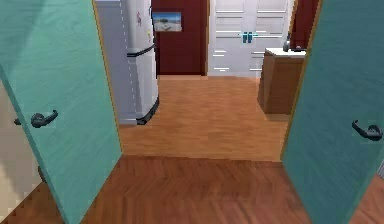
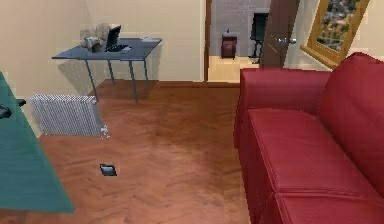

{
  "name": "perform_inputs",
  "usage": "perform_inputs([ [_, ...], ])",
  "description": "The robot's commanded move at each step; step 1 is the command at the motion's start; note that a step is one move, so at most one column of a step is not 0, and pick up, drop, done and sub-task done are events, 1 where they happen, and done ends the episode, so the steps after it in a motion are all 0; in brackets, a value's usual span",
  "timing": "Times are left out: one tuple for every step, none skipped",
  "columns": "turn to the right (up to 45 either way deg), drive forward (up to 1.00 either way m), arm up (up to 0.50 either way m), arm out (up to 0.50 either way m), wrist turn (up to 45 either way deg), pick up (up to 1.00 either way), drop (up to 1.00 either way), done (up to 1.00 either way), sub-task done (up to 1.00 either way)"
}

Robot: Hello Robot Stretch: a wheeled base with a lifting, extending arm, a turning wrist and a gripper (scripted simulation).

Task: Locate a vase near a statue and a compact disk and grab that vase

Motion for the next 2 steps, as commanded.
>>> perform_inputs([
  [3.0,0.00,0.00,0.00,0.0,0.00,0.00,0.00,0.00],
  [0.0,0.15,0.00,0.00,0.0,0.00,0.00,0.00,0.00],
])
